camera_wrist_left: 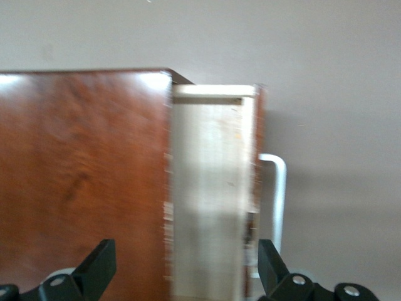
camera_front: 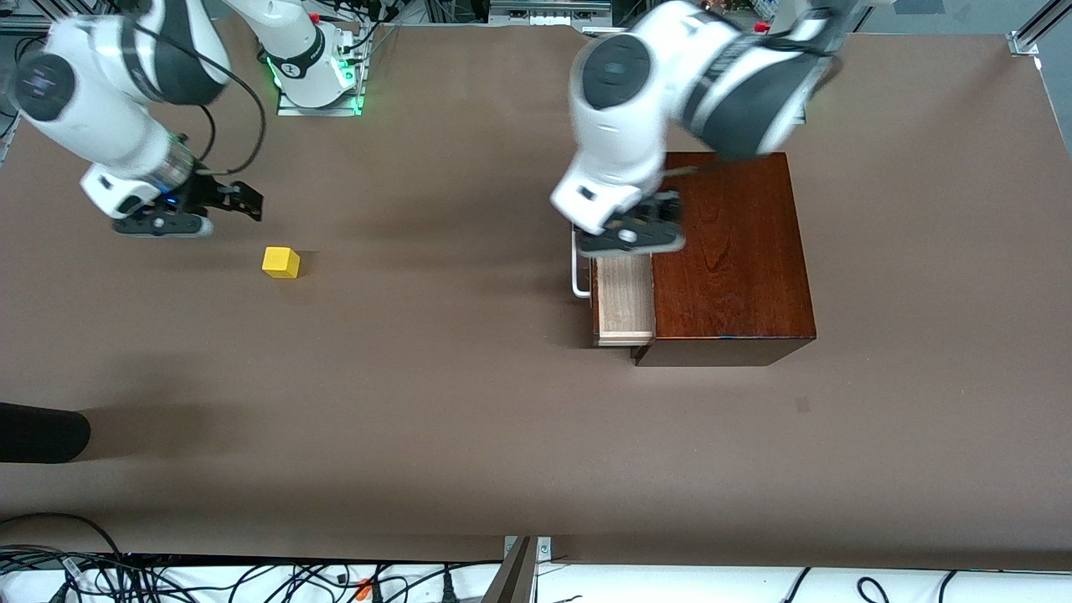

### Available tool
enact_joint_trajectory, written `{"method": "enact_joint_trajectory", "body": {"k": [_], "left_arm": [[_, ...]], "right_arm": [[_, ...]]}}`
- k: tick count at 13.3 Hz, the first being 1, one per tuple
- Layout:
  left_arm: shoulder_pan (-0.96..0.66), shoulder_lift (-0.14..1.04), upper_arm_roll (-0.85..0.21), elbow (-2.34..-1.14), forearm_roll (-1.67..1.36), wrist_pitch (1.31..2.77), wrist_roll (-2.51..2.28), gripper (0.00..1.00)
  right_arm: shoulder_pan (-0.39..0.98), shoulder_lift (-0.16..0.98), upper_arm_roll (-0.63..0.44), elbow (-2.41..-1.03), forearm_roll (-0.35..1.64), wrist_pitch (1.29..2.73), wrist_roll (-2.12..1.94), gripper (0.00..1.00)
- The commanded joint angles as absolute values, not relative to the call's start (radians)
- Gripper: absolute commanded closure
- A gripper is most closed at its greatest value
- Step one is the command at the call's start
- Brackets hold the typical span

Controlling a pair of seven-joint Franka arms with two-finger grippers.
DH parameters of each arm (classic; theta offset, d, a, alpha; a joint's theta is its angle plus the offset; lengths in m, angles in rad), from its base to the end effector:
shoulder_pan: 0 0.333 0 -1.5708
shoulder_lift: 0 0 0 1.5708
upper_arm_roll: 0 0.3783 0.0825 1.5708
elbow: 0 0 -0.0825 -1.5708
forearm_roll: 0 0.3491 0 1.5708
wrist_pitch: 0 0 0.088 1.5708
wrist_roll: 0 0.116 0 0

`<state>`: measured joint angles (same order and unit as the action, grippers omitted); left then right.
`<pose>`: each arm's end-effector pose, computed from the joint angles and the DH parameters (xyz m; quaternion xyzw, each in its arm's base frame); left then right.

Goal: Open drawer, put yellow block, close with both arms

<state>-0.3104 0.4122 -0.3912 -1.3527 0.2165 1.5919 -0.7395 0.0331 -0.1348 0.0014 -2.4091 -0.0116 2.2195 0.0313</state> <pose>0.5423 -0.3575 0.5453 -0.9968 -0.0182 0.0337 0.0699 0.4318 0.0145 0.4354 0.9996 0.0052 -0.0272 0.0055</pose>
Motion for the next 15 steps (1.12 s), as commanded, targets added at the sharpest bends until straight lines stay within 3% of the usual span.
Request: {"method": "enact_joint_trajectory", "body": {"k": [1,5,7,11,12,13,14,15], "left_arm": [[-0.191,0.351,-0.399,-1.365,0.169,1.536,-0.591,0.0],[-0.077,0.289,-0.338,-1.342,0.045,1.494,-0.384,0.0],[-0.096,0.218,-0.168,-1.405,-0.026,1.499,-0.298,0.0],[-0.179,0.1,0.052,-1.511,-0.041,1.514,-0.092,0.0],[-0.178,0.066,0.073,-1.537,-0.044,1.566,-0.092,0.0],[-0.178,0.022,0.081,-1.581,-0.041,1.612,-0.091,0.0],[-0.176,-0.021,0.081,-1.633,-0.029,1.618,-0.094,0.0],[-0.173,-0.038,0.081,-1.647,-0.025,1.615,-0.092,0.0]], "right_arm": [[0.031,-0.024,-0.011,-2.448,-0.021,2.376,0.044,0.0],[0.031,0.142,-0.041,-2.448,-0.021,2.526,0.041,0.0],[0.029,0.192,-0.051,-2.448,-0.021,2.563,0.037,0.0],[0.031,0.242,-0.051,-2.444,-0.021,2.595,0.038,0.02],[0.031,0.247,-0.049,-2.441,-0.021,2.595,0.037,0.26],[0.031,0.247,-0.049,-2.438,-0.021,2.595,0.044,0.63],[0.031,0.245,-0.049,-2.425,-0.021,2.588,0.046,0.85],[0.031,0.238,-0.049,-2.41,-0.021,2.585,0.041,1.0]]}}
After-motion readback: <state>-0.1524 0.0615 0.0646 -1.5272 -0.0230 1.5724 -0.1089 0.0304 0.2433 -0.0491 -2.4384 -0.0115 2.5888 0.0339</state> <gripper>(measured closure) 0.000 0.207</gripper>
